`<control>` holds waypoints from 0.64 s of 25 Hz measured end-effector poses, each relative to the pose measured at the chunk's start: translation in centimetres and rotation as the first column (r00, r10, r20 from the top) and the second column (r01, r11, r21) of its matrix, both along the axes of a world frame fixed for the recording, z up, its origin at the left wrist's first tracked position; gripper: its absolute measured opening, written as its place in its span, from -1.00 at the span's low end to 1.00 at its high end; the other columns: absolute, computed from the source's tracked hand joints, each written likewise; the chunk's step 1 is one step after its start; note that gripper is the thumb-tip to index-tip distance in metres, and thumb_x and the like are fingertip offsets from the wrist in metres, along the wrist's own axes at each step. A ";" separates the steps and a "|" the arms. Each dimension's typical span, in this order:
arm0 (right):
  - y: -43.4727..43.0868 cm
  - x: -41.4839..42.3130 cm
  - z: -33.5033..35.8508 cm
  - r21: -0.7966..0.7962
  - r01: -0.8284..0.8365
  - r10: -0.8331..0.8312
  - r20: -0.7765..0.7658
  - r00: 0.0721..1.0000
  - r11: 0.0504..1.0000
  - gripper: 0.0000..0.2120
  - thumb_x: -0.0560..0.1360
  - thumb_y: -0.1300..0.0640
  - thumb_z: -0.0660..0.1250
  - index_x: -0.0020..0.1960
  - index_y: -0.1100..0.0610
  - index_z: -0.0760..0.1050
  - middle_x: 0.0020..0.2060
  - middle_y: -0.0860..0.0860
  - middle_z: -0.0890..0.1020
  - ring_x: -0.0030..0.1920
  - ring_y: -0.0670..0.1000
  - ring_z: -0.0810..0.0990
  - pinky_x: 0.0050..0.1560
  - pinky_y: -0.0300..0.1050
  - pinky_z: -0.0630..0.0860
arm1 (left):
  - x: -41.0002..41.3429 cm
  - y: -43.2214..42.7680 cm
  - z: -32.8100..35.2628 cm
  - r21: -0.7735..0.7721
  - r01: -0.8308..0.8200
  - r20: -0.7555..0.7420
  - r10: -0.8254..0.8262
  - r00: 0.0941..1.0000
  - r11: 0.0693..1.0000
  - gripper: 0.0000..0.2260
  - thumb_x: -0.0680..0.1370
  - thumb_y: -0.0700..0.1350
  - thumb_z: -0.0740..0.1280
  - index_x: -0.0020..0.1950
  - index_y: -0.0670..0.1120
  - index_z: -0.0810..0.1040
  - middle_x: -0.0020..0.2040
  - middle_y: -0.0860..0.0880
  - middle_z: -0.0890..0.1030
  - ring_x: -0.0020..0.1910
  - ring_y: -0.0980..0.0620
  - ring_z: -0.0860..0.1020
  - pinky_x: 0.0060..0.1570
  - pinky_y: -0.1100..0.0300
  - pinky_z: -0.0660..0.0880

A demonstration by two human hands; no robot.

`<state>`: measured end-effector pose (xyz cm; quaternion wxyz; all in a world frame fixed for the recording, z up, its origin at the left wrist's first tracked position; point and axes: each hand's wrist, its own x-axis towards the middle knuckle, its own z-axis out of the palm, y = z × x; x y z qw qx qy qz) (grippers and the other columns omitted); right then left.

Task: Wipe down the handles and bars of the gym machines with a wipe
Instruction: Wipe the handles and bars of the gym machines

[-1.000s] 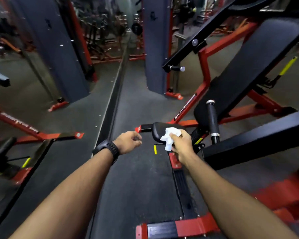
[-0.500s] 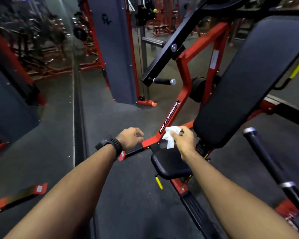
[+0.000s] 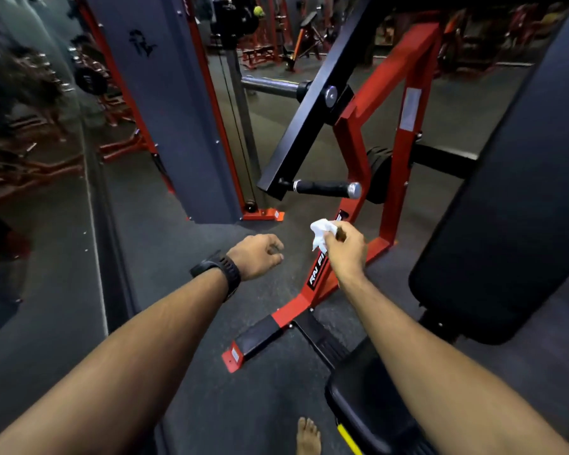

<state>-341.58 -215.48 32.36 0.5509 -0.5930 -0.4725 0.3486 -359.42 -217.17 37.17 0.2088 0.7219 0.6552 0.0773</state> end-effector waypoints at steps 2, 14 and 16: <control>4.7 -1.6 0.7 0.045 0.039 -0.042 0.062 0.997 0.998 -0.82 0.44 0.29 0.32 -0.16 0.03 0.60 -0.35 -0.10 0.63 -0.27 -0.14 0.53 -0.28 -0.40 0.36 | -0.7 6.2 1.0 0.011 0.047 -0.018 -0.047 0.999 0.999 -0.73 0.60 -0.05 0.31 0.29 -0.07 0.52 0.17 -0.02 0.61 0.17 -0.01 0.56 0.12 0.21 0.44; 21.1 -8.8 -2.9 0.313 0.209 -0.357 0.559 0.748 0.927 -0.75 0.41 0.36 0.32 0.02 0.15 0.61 -0.02 0.11 0.55 0.01 0.13 0.48 0.10 -0.06 0.44 | -5.6 29.2 -3.4 0.241 0.387 -0.224 -0.337 0.914 0.890 -0.57 0.58 0.01 0.29 0.45 -0.01 0.38 0.41 -0.04 0.38 0.40 -0.13 0.29 0.35 -0.04 0.30; 22.4 -10.7 -3.9 0.221 0.252 -0.336 0.642 0.689 0.942 -0.80 0.47 0.28 0.29 0.05 0.11 0.58 0.06 0.08 0.52 0.09 0.04 0.44 0.14 -0.01 0.45 | -7.0 31.9 -4.3 0.244 0.476 -0.286 -0.406 0.868 0.845 -0.51 0.59 0.00 0.27 0.51 0.01 0.29 0.52 -0.03 0.25 0.50 -0.11 0.14 0.42 -0.05 0.20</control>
